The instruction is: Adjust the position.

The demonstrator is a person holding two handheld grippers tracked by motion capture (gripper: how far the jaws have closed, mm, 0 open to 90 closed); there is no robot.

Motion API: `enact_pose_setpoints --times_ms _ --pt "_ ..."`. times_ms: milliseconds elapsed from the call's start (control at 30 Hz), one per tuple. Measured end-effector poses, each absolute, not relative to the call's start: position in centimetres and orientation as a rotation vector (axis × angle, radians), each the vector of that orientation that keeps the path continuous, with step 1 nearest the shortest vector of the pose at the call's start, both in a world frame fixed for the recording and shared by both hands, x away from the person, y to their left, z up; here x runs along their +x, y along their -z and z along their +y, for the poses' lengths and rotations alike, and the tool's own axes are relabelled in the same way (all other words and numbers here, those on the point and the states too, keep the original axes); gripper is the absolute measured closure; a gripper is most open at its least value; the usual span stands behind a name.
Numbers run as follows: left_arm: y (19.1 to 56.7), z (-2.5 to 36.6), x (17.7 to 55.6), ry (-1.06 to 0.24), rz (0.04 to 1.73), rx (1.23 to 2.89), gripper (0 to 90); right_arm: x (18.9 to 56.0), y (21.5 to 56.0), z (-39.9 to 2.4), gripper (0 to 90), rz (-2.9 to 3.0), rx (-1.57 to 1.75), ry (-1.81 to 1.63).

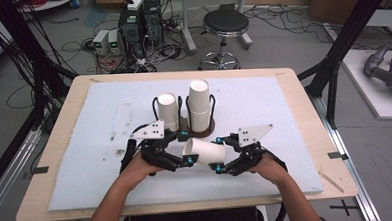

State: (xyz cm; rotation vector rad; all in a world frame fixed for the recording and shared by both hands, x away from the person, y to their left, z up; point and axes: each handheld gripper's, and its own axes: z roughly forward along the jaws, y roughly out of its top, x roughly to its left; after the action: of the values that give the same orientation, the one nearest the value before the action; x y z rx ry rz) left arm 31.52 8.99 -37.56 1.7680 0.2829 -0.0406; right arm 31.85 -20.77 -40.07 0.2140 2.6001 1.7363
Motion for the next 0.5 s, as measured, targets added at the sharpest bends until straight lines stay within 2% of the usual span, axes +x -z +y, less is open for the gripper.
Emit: enact_pose_setpoints --times_ms 100,167,267,400,500 --pt "37.7 8.8 31.5 0.057 0.264 1.787 26.8 31.8 40.1 -20.7 30.0 2.606 0.2 -1.737" --pt "37.9 8.7 31.4 0.065 0.231 1.791 34.0 31.8 40.1 -20.6 30.2 2.611 0.19 -1.737" --pt "38.0 8.8 31.4 0.071 0.207 1.785 35.0 31.8 40.1 -20.7 30.0 2.621 0.177 -1.741" --pt "37.8 9.4 31.5 0.062 0.217 1.725 34.9 31.7 40.1 -20.5 17.5 2.575 0.29 -1.782" --pt "37.7 9.7 31.5 0.066 0.227 1.681 34.9 31.8 40.1 -20.6 17.5 2.555 0.337 -1.825"
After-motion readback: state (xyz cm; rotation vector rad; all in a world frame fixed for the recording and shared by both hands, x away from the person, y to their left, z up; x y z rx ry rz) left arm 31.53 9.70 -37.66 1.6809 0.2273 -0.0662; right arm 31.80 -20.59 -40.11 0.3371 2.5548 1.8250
